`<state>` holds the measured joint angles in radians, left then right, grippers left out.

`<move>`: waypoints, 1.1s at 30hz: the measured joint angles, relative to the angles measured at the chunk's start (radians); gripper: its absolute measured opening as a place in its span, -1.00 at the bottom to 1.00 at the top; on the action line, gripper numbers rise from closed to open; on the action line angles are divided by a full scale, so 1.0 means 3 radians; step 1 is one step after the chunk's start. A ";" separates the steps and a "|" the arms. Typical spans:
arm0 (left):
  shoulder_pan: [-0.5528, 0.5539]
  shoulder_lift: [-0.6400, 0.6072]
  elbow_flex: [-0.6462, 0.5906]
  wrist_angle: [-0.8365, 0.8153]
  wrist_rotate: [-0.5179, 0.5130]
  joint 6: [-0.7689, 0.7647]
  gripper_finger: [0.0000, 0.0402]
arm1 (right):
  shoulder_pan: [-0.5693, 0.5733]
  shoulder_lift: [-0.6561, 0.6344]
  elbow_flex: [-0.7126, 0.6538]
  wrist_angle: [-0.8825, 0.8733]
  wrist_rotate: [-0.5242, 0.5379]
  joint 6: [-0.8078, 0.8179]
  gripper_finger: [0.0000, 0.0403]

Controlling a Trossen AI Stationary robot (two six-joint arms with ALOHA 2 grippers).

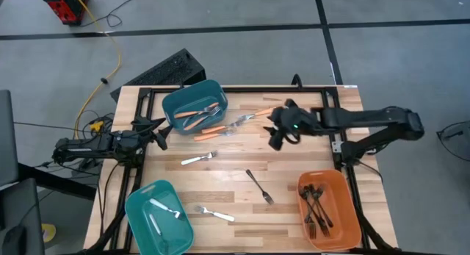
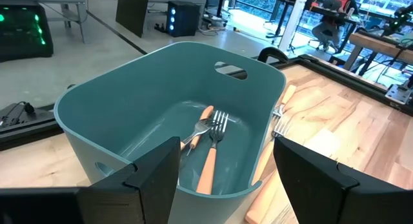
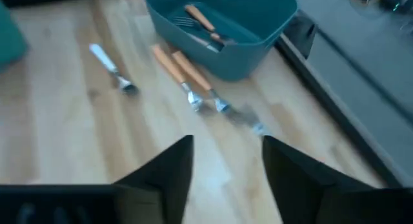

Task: Sort silverware by color (type)
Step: Put the orange fork into the blue bin

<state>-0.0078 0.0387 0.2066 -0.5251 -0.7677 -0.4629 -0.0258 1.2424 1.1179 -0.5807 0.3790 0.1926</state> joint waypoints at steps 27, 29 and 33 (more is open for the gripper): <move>0.0001 0.0000 0.0000 -0.0027 -0.0111 0.0029 0.17 | -0.1382 0.1841 0.0889 -0.0249 -0.0590 -0.1903 0.35; 0.0001 0.0000 0.0000 -0.0036 -0.0111 0.0032 0.17 | -0.1391 0.2029 0.1089 -0.0432 -0.0627 -0.2072 0.35; 0.0001 0.0000 0.0000 -0.0071 -0.0105 0.0029 0.17 | -0.1434 0.2344 0.1391 -0.0790 -0.0750 -0.2307 0.34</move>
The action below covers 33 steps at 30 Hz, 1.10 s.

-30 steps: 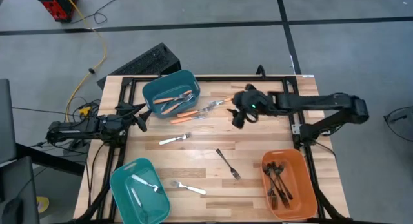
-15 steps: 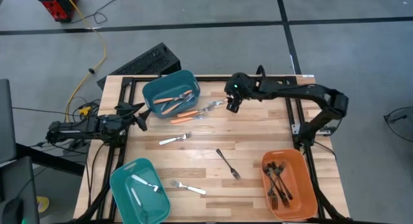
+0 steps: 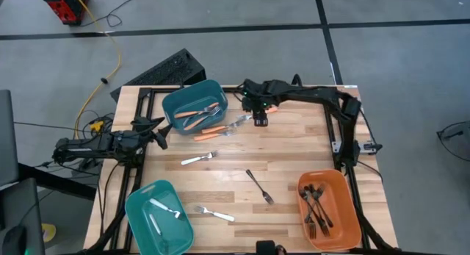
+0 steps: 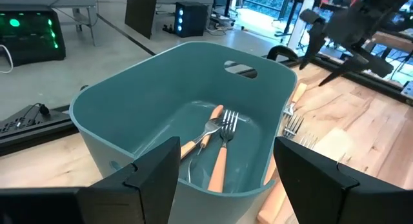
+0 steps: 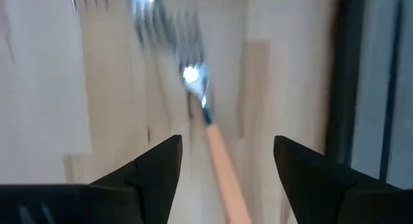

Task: Sort silverware by color (type)
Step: Put the orange fork into the blue bin

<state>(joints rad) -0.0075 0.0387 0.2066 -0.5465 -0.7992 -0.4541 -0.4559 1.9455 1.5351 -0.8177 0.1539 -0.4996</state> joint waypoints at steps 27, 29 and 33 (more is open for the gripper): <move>0.0000 0.0000 0.0000 -0.0006 -0.0004 -0.0009 0.17 | -0.0238 0.0435 0.0052 0.0233 -0.0354 -0.0370 0.34; 0.0000 0.0000 0.0000 -0.0006 -0.0004 -0.0010 0.17 | -0.0245 0.0475 0.0053 0.0242 -0.0381 -0.0370 0.34; 0.0000 0.0000 0.0000 -0.0007 -0.0003 -0.0009 0.17 | -0.0251 0.0607 0.0049 0.0206 -0.0393 -0.0369 0.34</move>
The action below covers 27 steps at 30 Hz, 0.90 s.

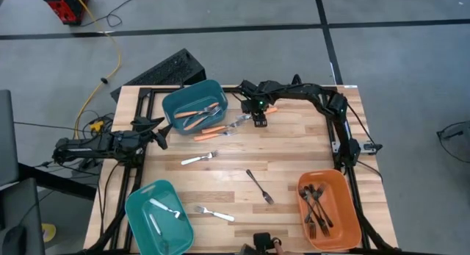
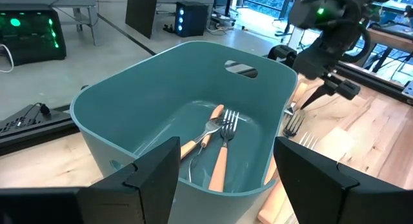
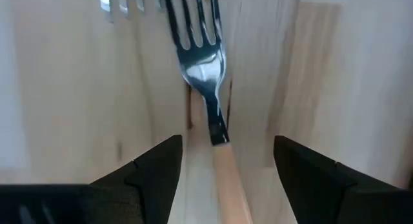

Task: Sort silverware by color (type)
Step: Put the orange fork into the blue bin

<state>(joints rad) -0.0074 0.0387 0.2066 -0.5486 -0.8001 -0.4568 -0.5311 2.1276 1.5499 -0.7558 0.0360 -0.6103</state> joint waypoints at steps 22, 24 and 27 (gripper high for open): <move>0.0001 0.0000 0.0000 -0.0007 -0.0002 -0.0008 0.17 | -0.0134 0.0060 0.0007 -0.0165 -0.0217 0.0024 -0.54; 0.0001 0.0000 0.0000 -0.0007 -0.0002 -0.0008 0.17 | -0.0136 0.0060 0.0006 -0.0171 -0.0213 0.0023 -0.64; 0.0001 0.0000 0.0000 -0.0007 -0.0001 -0.0009 0.17 | -0.0136 0.0060 0.0006 -0.0171 -0.0210 0.0027 -0.71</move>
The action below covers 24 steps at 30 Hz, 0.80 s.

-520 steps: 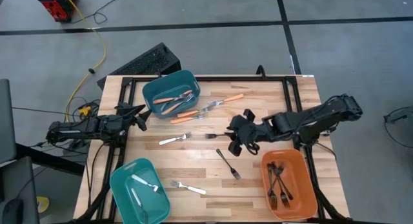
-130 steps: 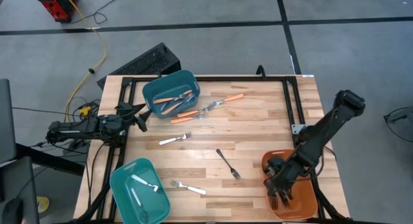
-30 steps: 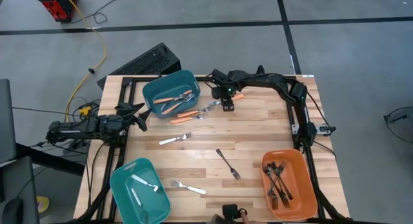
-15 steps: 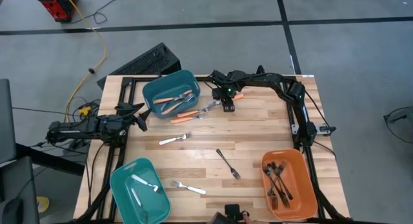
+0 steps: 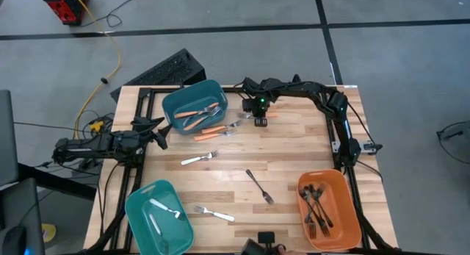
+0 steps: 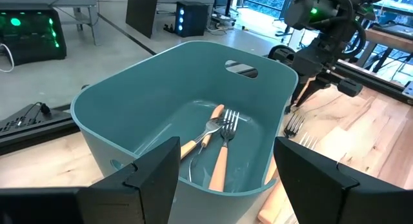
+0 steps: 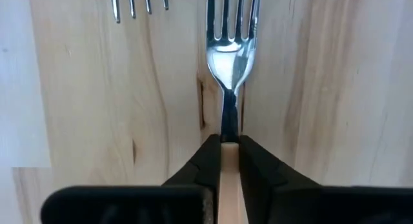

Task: Sort silverware by color (type)
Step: Put the orange fork into the blue bin

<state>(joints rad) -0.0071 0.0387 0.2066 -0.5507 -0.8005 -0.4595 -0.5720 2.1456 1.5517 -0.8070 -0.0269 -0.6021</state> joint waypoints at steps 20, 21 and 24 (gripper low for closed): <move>0.0000 0.0000 0.0000 0.0000 -0.0002 -0.0004 0.17 | 0.0073 -0.0464 -0.0011 -0.0265 0.0021 0.0634 -0.71; 0.0001 0.0000 0.0000 0.0000 -0.0002 -0.0017 0.17 | 0.0082 -0.0514 -0.0011 -0.0264 0.0020 0.0666 -0.71; 0.0000 0.0000 0.0000 0.0000 -0.0001 -0.0068 0.17 | 0.0109 -0.0685 -0.0007 -0.0221 0.0067 0.0746 -0.71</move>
<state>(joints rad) -0.0070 0.0387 0.2066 -0.5507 -0.8009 -0.4800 -0.5392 1.9402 1.5496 -0.8733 -0.0067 -0.3783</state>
